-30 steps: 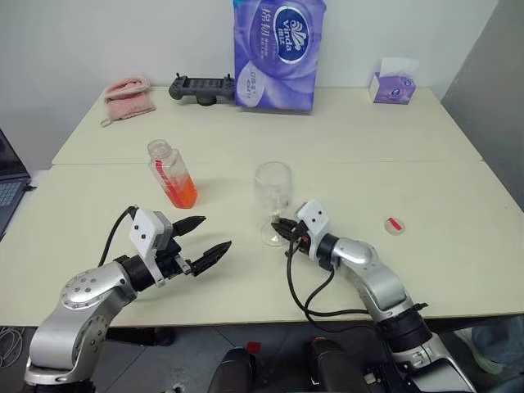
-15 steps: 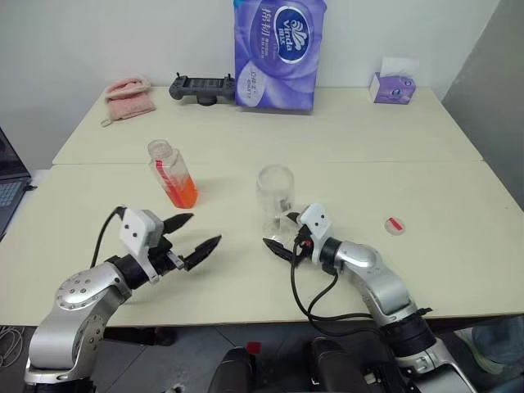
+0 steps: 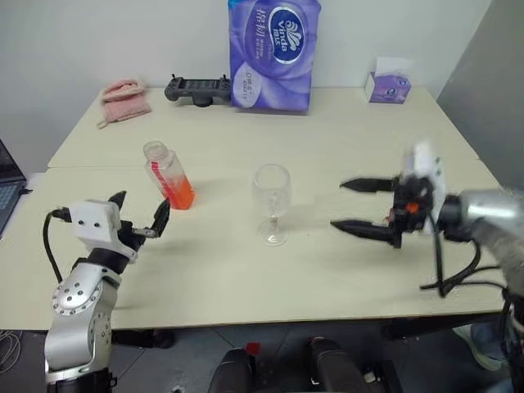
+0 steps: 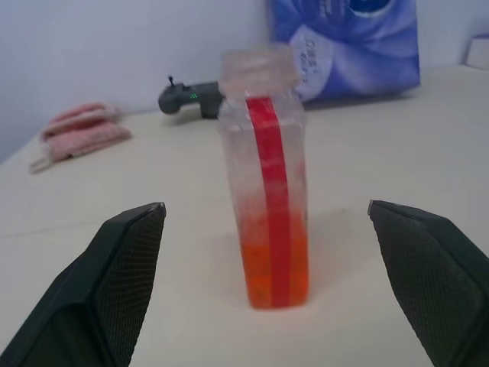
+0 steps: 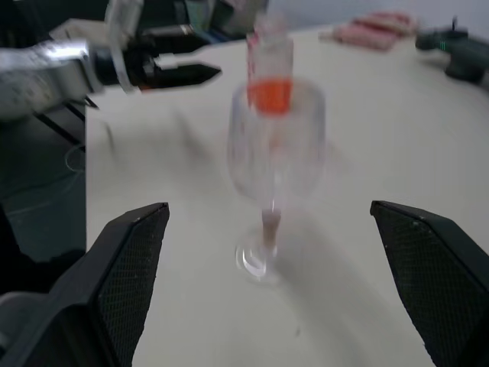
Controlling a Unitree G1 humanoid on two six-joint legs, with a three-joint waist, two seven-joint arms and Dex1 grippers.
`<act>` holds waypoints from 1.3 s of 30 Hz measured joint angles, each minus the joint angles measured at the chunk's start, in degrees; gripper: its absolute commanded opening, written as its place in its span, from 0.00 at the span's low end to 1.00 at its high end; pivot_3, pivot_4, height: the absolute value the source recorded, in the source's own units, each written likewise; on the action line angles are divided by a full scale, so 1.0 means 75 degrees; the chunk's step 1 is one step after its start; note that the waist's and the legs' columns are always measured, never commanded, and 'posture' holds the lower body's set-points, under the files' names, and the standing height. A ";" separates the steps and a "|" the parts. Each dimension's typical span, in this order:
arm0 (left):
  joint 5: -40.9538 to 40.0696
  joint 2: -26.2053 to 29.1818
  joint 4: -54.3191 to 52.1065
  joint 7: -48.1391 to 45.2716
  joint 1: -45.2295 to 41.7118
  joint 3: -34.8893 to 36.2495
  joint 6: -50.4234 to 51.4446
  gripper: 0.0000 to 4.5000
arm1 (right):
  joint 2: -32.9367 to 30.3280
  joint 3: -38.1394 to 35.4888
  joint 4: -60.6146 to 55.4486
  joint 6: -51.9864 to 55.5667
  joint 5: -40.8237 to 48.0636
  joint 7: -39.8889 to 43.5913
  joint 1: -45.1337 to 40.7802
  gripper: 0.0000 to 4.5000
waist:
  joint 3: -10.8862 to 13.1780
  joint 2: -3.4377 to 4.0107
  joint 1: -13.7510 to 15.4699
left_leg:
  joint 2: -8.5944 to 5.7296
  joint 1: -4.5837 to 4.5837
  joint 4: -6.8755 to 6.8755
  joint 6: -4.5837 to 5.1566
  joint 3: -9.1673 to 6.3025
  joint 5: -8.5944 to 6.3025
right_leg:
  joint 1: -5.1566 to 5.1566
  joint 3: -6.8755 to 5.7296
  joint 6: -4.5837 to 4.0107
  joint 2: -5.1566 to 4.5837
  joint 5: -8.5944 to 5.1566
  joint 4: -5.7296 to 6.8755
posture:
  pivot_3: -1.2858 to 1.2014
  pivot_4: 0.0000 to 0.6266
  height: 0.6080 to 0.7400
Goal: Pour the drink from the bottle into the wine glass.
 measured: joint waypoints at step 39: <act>0.0746 -0.0305 0.4467 0.0070 -0.3750 -0.1102 -0.1188 1.00 | 0.0191 0.1211 0.1233 -0.0408 -0.0688 0.0324 -0.1414 1.00 | 0.0000 -0.0004 0.0046 | -0.0014 -0.0031 0.0011 0.0000 -0.0008 0.0000 | -0.0018 -0.0007 -0.0027 -0.0020 0.0033 0.0001 | 0.52 0.24 1.00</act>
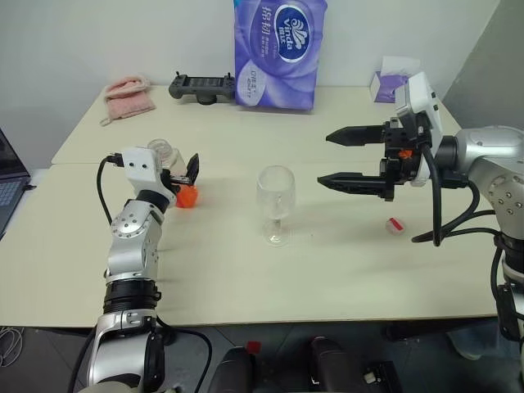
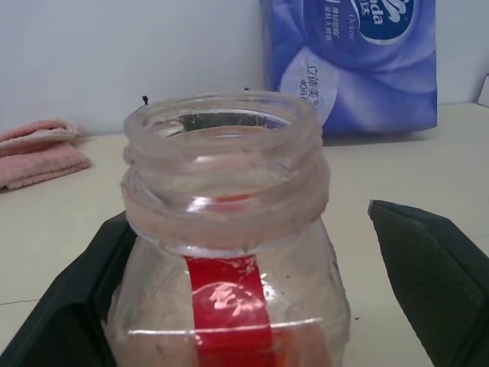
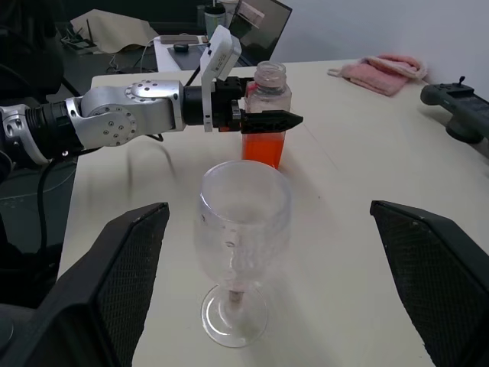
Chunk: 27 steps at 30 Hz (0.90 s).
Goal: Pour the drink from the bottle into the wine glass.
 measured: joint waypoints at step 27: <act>0.0137 0.1081 -0.0615 -0.3371 -0.1756 -0.1638 -0.0704 0.48 | -0.0017 -0.1334 -0.2255 0.0103 0.0768 -0.1026 0.2416 1.00 | 0.0008 -0.0014 0.0155 | -0.0012 -0.0010 0.0005 -0.0001 0.0011 0.0000 | -0.0003 0.0006 0.0014 -0.0008 0.0008 -0.0009 | 0.52 0.24 1.00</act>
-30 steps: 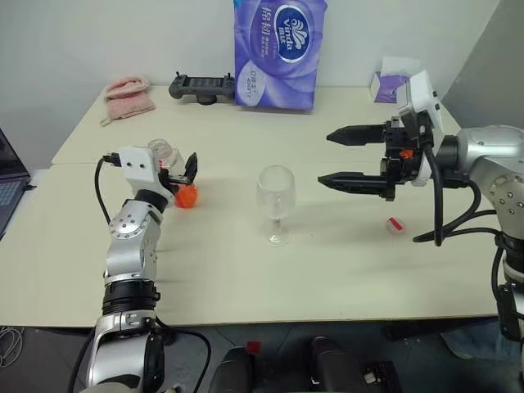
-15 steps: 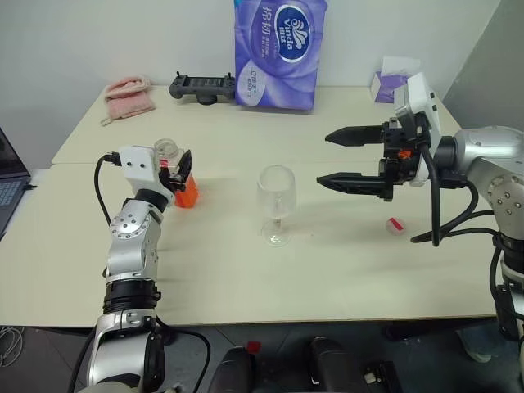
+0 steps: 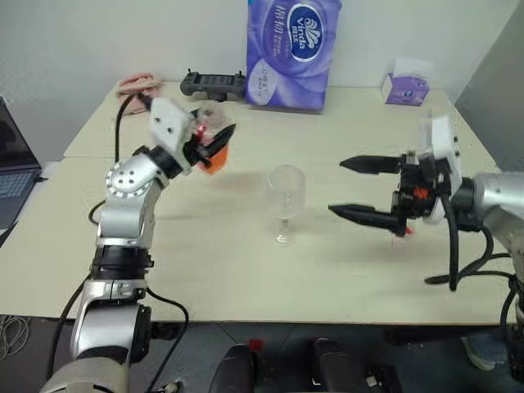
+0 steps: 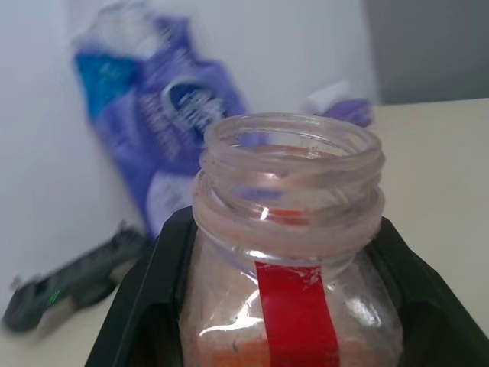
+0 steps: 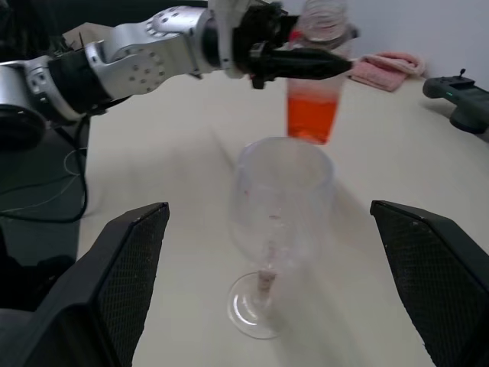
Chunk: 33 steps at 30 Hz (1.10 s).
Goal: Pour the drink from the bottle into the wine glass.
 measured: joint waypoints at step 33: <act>0.3661 0.0822 0.2547 0.0172 -0.1275 -0.1508 -0.6487 0.48 | 0.0340 0.0214 -0.0637 -0.0530 0.0311 -0.0791 0.1233 1.00 | 0.0001 0.0001 -0.0169 | 0.0007 -0.0001 0.0002 0.0003 -0.0007 0.0000 | -0.0001 0.0001 0.0001 0.0013 -0.0002 0.0009 | 0.52 0.24 1.00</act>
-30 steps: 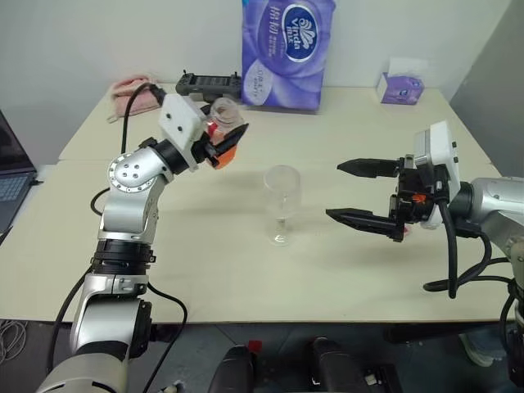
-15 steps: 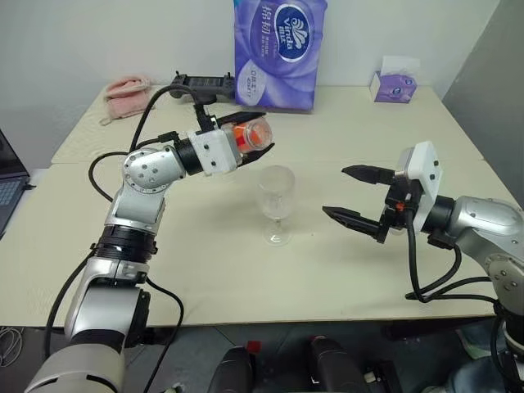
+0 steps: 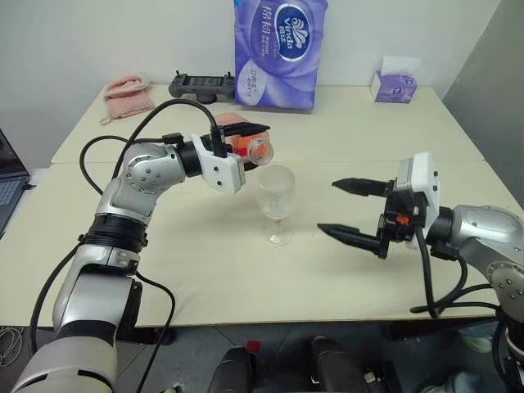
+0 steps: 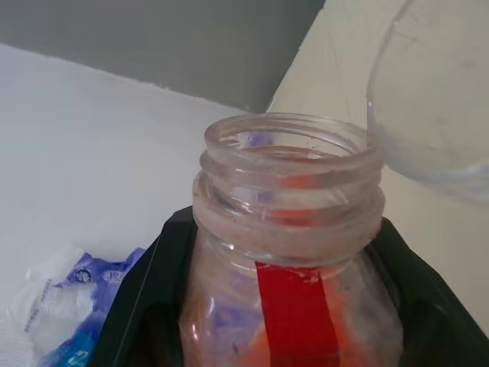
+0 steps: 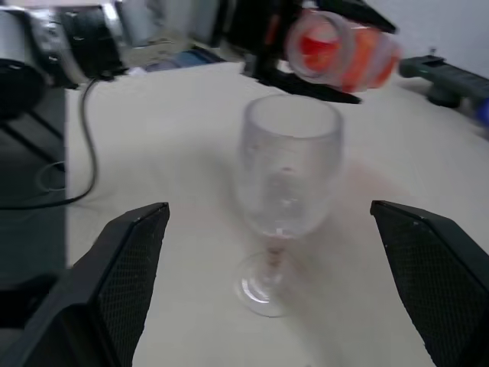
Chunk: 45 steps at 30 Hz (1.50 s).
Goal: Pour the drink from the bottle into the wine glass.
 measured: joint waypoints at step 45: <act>0.2384 0.0331 0.0806 0.2920 -0.0854 -0.0685 -0.1371 0.48 | -0.0151 0.0253 0.0238 0.0167 -0.0115 -0.0723 -0.0399 1.00 | 0.0000 0.0000 0.0000 | -0.0001 0.0002 0.0003 0.0000 -0.0002 0.0000 | 0.0002 -0.0004 0.0001 -0.0001 0.0002 0.0010 | 0.52 0.24 1.00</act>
